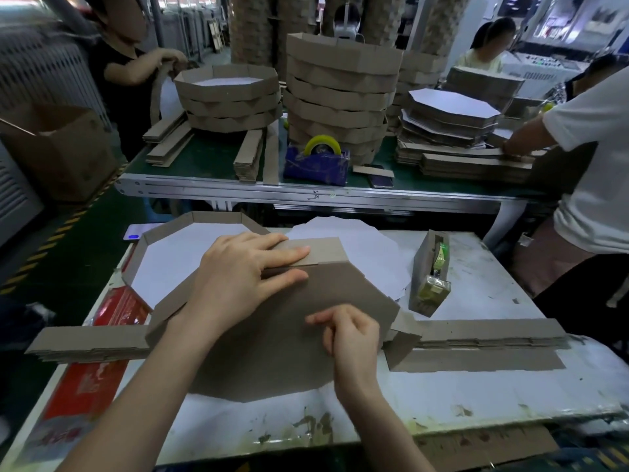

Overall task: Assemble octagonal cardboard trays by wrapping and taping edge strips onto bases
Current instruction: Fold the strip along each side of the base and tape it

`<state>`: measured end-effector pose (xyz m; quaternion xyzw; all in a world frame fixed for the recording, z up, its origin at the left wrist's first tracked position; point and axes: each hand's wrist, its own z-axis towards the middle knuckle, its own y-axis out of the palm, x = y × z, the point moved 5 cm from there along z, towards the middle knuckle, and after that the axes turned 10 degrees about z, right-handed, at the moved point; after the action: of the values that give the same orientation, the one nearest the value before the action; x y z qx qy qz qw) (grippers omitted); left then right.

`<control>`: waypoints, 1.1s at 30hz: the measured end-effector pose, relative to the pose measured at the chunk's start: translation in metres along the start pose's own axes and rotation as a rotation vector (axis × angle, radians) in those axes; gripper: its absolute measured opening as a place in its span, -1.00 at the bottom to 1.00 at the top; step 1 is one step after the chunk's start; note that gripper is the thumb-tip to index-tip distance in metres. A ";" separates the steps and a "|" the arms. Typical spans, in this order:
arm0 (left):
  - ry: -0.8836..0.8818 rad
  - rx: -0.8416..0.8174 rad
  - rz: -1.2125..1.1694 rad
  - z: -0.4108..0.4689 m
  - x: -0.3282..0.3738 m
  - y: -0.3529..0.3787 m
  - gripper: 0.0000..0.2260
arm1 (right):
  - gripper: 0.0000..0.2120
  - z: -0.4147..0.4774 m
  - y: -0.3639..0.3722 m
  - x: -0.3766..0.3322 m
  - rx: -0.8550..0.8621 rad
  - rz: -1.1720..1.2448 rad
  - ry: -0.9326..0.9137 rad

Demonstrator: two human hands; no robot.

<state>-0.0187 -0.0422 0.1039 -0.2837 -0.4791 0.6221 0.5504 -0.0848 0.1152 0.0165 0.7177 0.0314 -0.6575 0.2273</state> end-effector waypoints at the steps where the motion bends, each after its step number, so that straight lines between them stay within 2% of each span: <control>1: 0.013 -0.003 0.011 0.000 0.000 0.000 -0.51 | -0.55 0.006 -0.002 -0.012 -0.005 -0.006 -0.107; 5: 0.027 -0.015 0.068 0.002 -0.001 0.004 -0.46 | -0.63 0.029 -0.001 -0.064 -0.039 -0.063 -0.473; 8: 0.011 -0.032 0.106 0.003 -0.002 0.005 -0.34 | -0.71 0.051 -0.002 -0.085 -0.049 -0.253 -0.605; 13: 0.056 -0.137 0.269 -0.003 -0.002 0.008 -0.20 | -0.85 0.087 0.000 -0.071 -0.337 -0.614 -0.284; 16: 0.080 -0.063 0.362 0.000 0.014 0.004 -0.18 | -0.63 0.086 0.000 -0.062 -0.435 -0.651 -0.285; 20: 0.156 -0.061 0.329 0.026 0.055 0.016 -0.14 | -0.59 0.082 0.003 -0.063 -0.495 -0.594 -0.298; 23: 0.196 -0.075 0.345 0.034 0.065 0.024 -0.14 | -0.58 0.086 -0.010 -0.060 -0.564 -0.577 -0.127; 25: 0.196 -0.060 0.322 0.027 0.062 0.019 -0.12 | -0.47 0.089 -0.023 -0.062 -0.637 -0.687 -0.012; 27: 0.181 -0.001 0.237 0.017 0.056 0.005 -0.12 | -0.40 0.090 -0.032 -0.074 -0.694 -0.780 -0.024; 28: 0.165 0.045 0.167 0.013 0.053 -0.003 -0.13 | -0.43 0.089 -0.033 -0.084 -0.701 -0.769 -0.053; 31: 0.120 0.125 -0.013 0.004 0.042 -0.015 -0.18 | -0.66 0.085 -0.031 -0.114 -0.712 -0.695 -0.115; 33: 0.083 0.100 -0.111 -0.001 0.037 -0.009 -0.20 | -0.72 0.083 -0.026 -0.131 -0.705 -0.678 -0.176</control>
<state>-0.0221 -0.0070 0.1184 -0.2545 -0.4392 0.6016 0.6168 -0.1887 0.1412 0.1321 0.4883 0.4640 -0.7019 0.2314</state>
